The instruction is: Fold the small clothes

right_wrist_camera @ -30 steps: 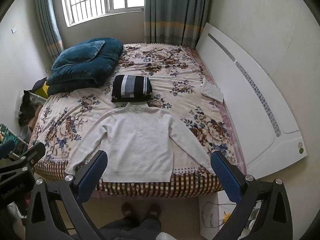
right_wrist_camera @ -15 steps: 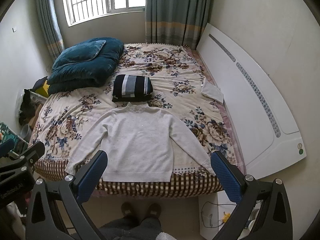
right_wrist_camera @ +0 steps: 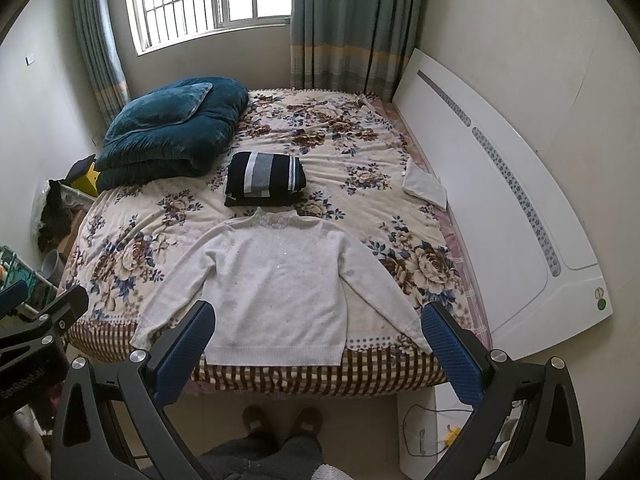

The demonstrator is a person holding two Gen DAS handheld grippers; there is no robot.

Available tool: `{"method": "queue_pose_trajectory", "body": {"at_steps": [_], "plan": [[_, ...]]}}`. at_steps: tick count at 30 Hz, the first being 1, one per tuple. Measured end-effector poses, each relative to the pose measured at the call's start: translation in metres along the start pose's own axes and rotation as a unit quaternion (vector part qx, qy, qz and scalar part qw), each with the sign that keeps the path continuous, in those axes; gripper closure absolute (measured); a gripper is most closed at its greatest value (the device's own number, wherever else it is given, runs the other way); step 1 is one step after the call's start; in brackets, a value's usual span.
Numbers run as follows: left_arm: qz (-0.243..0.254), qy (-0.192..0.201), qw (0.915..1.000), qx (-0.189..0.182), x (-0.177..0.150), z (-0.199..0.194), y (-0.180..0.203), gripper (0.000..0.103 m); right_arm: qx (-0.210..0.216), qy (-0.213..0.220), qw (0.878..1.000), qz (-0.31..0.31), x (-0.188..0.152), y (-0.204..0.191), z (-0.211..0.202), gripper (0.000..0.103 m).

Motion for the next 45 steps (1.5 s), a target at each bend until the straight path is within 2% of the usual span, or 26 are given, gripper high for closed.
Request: {"method": "queue_pose_trajectory", "body": {"at_steps": [20,45], "plan": [[-0.001,0.003,1.0,-0.003,0.0,-0.001,0.0,0.0,0.0,0.0,1.0,0.0,0.001,0.0,-0.003,0.0],[-0.004,0.0,1.0,-0.009,0.026,-0.003,0.008,0.0,-0.002,0.001,1.0,0.0,0.004,0.0,-0.004,0.0]]}}
Point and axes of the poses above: each gripper's, at about its wrist camera, not at the fingertips, and z roughly the way its jaws point, y to its right, x to its top, the point moved 10 cm from there along z, roughly the way its jaws point, and after that the axes turned 8 degrees about x, right-handed, at the moved point
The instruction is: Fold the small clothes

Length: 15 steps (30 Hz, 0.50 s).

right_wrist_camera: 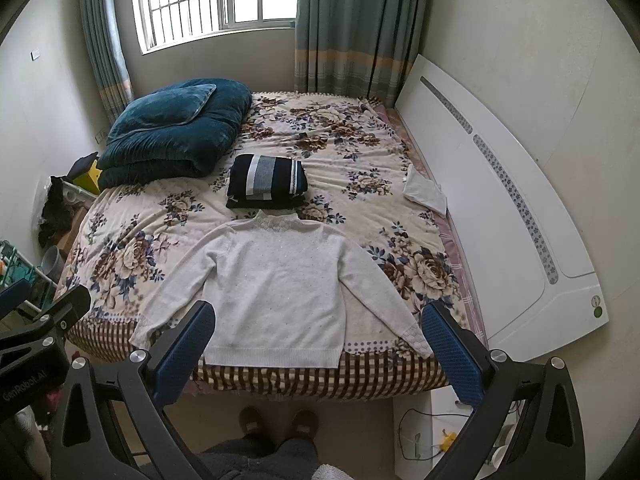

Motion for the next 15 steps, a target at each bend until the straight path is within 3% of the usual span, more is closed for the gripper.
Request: {"method": "queue_pose_trajectory", "body": {"at_steps": [10,15], "plan": [[0.002,0.007,1.0,0.0,-0.001,0.006,0.002,0.0,-0.001,-0.002,1.0,0.002,0.003,0.002,0.003,0.0],[0.018,0.059,0.9977,0.027,0.013,0.047,0.003,0.0,-0.005,-0.012,1.0,0.027,-0.005,0.007,0.027,0.0]]}}
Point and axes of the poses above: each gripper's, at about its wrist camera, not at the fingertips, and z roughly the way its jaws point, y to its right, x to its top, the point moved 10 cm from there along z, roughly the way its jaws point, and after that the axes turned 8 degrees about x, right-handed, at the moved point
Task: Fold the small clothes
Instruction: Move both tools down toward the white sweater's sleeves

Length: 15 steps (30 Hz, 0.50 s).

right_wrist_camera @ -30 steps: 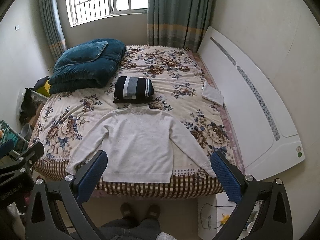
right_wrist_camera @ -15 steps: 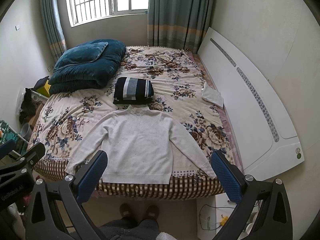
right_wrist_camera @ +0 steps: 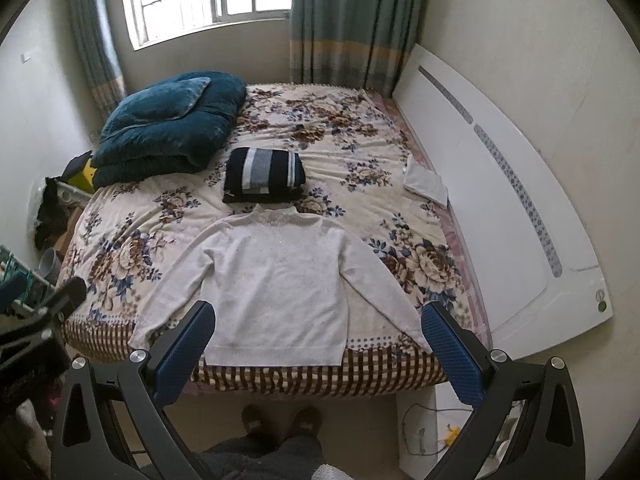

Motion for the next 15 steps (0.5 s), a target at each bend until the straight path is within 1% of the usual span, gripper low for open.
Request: {"method": "queue_pose_trajectory", "body": {"at_steps": [2,3,5,7,8,9,10,11,12,13,15], "plan": [[0.002,0.016,0.9999,0.006,0.004,0.025,0.005,0.0,-0.012,-0.011,0.999,0.029,-0.006,0.019,0.028,0.0],[0.005,0.018,0.9998,0.01,0.005,0.044,0.01,0.0,-0.018,-0.014,0.999,0.043,-0.01,0.029,0.039,0.0],[0.011,0.012,0.9999,0.005,0.003,0.079,0.023,0.0,-0.047,-0.027,0.995,0.082,-0.02,0.064,0.073,0.0],[0.02,-0.007,0.9997,0.015,-0.004,0.121,0.036,0.0,-0.067,-0.042,0.989,0.127,-0.036,0.105,0.108,0.0],[0.024,-0.017,0.9994,0.015,-0.009,0.149,0.049,0.0,-0.075,-0.049,0.985,0.149,-0.044,0.125,0.124,0.0],[0.028,-0.027,0.999,0.021,-0.013,0.165,0.054,0.0,-0.084,-0.062,0.978,0.18,-0.059,0.152,0.144,0.0],[0.031,-0.04,0.9984,0.027,-0.019,0.184,0.06,0.0,-0.082,-0.07,0.973,0.202,-0.068,0.168,0.159,0.0],[0.032,-0.054,0.9977,0.026,-0.027,0.21,0.072,0.0,-0.08,-0.081,0.964,0.239,-0.084,0.192,0.18,0.0],[0.034,-0.063,0.9969,0.03,-0.033,0.224,0.076,0.0,-0.083,-0.098,0.952,0.277,-0.104,0.219,0.202,0.0],[0.039,-0.083,0.9949,0.042,-0.042,0.248,0.086,0.0,-0.08,-0.108,0.943,0.306,-0.119,0.237,0.224,0.0],[0.043,-0.106,0.9922,0.049,-0.055,0.281,0.1,0.0,-0.081,-0.124,0.923,0.354,-0.148,0.271,0.258,0.0]]}}
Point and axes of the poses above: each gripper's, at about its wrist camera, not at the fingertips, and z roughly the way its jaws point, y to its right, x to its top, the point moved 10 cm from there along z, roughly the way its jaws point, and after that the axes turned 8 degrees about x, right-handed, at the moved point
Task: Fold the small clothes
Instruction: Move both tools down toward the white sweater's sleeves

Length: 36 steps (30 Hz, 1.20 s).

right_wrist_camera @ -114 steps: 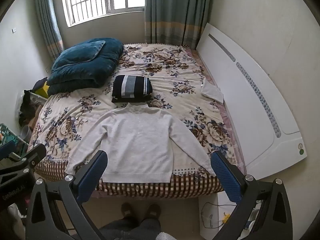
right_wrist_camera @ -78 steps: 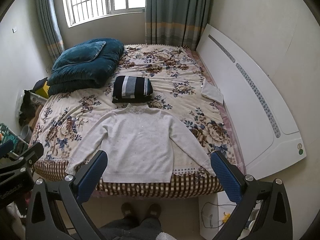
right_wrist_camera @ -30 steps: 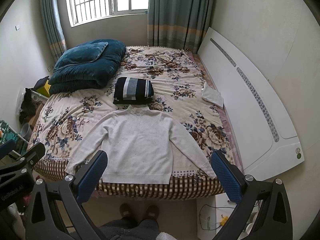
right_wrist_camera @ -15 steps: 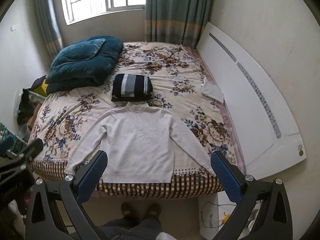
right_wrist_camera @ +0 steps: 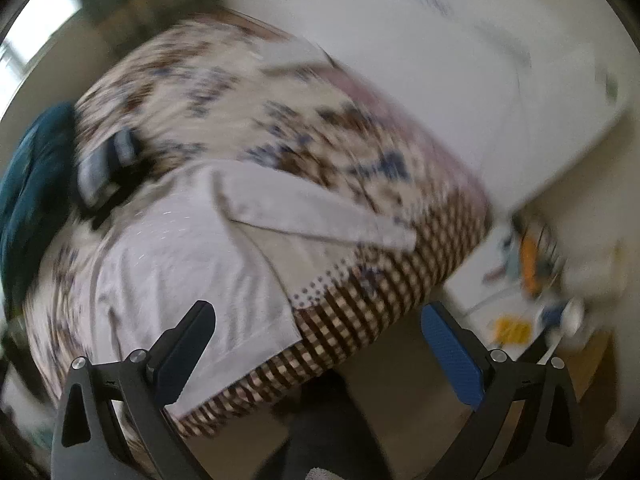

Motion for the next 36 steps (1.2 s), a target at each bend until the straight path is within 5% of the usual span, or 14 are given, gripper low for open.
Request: {"method": "queue_pose_trajectory", "body": {"at_steps": [9,14,16,18,20,21,26,28,29,30,31,36], "plan": [[0.041,-0.105,0.9932,0.028,-0.036,0.127,0.074,0.0,-0.005,-0.052,0.974,0.222,0.032,0.16,0.196,0.0],[0.051,-0.135,0.9889,0.036,-0.05,0.179,0.102,0.0,0.021,-0.058,0.932,0.356,0.036,0.221,0.277,0.008],[0.047,-0.142,0.9883,0.033,-0.049,0.193,0.11,0.0,0.054,-0.05,0.915,0.397,0.042,0.231,0.3,0.021],[0.048,-0.147,0.9877,0.027,-0.052,0.207,0.121,0.0,0.075,-0.047,0.911,0.404,0.05,0.231,0.315,0.064],[0.055,-0.149,0.987,0.022,-0.055,0.217,0.129,0.0,0.063,-0.035,0.925,0.373,0.063,0.224,0.314,0.087],[0.061,-0.149,0.9868,0.02,-0.057,0.222,0.135,0.0,0.059,-0.015,0.934,0.352,0.072,0.22,0.306,0.089],[0.082,-0.14,0.9867,0.011,-0.06,0.23,0.145,0.0,0.046,0.086,0.966,0.24,0.113,0.189,0.237,0.09],[0.091,-0.139,0.9861,0.01,-0.062,0.234,0.149,0.0,0.017,0.077,0.974,0.211,0.114,0.196,0.239,0.083],[0.096,-0.14,0.9855,0.013,-0.063,0.236,0.15,0.0,0.0,0.046,0.976,0.213,0.106,0.208,0.251,0.069],[0.1,-0.142,0.9846,0.015,-0.065,0.238,0.151,0.0,-0.022,0.014,0.974,0.225,0.096,0.221,0.262,0.056],[0.102,-0.144,0.9842,0.015,-0.067,0.24,0.151,0.0,-0.026,-0.009,0.967,0.254,0.082,0.233,0.273,0.054],[0.103,-0.144,0.9842,0.014,-0.069,0.246,0.151,0.0,0.104,0.028,0.921,0.375,0.066,0.237,0.287,0.041]]}}
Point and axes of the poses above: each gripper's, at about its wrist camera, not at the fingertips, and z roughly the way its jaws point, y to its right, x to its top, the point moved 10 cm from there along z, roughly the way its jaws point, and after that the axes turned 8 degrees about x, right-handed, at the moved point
